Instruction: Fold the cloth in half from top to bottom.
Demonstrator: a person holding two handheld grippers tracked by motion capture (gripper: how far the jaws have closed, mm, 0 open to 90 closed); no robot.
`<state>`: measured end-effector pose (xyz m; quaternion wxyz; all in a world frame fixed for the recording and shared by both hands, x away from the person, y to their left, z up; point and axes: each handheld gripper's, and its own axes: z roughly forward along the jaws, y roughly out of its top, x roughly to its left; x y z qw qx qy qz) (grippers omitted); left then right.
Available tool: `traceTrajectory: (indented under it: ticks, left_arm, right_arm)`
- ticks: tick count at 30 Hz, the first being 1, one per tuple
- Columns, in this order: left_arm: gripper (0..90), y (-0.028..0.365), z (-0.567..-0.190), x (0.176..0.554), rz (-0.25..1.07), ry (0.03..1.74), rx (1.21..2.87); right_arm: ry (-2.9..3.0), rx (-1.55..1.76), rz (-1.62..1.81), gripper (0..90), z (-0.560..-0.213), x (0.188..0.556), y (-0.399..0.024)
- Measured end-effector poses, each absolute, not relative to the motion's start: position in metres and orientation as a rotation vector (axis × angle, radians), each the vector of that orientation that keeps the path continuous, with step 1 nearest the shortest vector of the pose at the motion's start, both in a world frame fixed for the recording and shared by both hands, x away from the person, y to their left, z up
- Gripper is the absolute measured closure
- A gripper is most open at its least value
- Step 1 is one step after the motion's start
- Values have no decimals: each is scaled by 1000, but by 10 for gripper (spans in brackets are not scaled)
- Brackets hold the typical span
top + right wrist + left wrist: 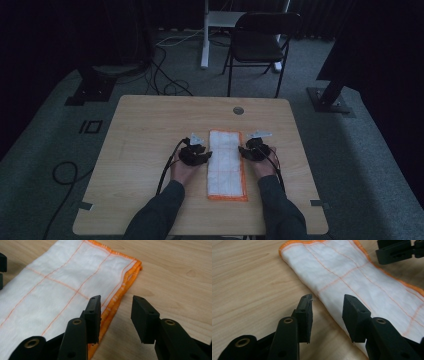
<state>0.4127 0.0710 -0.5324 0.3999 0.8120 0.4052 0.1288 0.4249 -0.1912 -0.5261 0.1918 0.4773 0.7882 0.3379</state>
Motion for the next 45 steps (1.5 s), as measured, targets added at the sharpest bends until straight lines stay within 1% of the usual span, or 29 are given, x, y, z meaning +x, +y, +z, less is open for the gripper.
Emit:
traceTrajectory:
  ticks: [6,7,9,11,30,32,33,34,35,36,37,38,39,40,41,42,43,45]
  left_arm:
    - [598,72,-532,424,317,1076,2023]
    - [590,72,-534,427,299,1100,2019]
    - [589,70,-535,429,308,1108,2016]
    - [587,68,-536,431,299,1126,2005]
    - [594,58,-540,441,254,1171,2003]
    - [613,57,-541,441,253,1175,2000]
    - [632,56,-541,442,256,1177,2002]
    - [650,56,-541,442,256,1177,2002]
    - [688,55,-540,442,266,1170,2017]
    - [717,55,-540,442,266,1170,2017]
    - [750,53,-540,442,269,1160,2039]
    - [775,53,-540,442,269,1160,2039]
    - [804,52,-539,443,257,1154,2051]
    - [817,52,-539,443,257,1154,2051]
    - [831,52,-539,443,256,1146,2054]
    - [831,52,-540,443,257,1143,2055]
    - [844,53,-540,443,261,1136,2058]
    - [852,54,-540,443,265,1137,2058]
  right_arm:
    - [2198,1373,965,600,-525,433,-190]
    - [2191,1387,977,613,-526,436,-190]
    - [2193,1397,984,624,-527,438,-189]
    - [2193,1410,989,622,-529,440,-188]
    - [2204,1480,981,619,-536,451,-185]
    - [2212,1476,970,633,-536,451,-183]
    - [2219,1471,969,655,-536,451,-183]
    - [2219,1471,969,655,-536,451,-183]
    - [2224,1472,981,685,-536,451,-183]
    - [2224,1472,981,685,-536,451,-183]
    - [2229,1473,984,714,-536,451,-182]
    - [2229,1473,984,714,-536,451,-182]
    - [2234,1477,982,743,-535,451,-182]
    - [2234,1477,982,743,-535,451,-182]
    - [2242,1475,982,779,-535,451,-181]
    - [2242,1475,982,779,-535,451,-181]
    - [2249,1476,981,805,-535,451,-180]
    - [2254,1490,992,821,-535,451,-180]
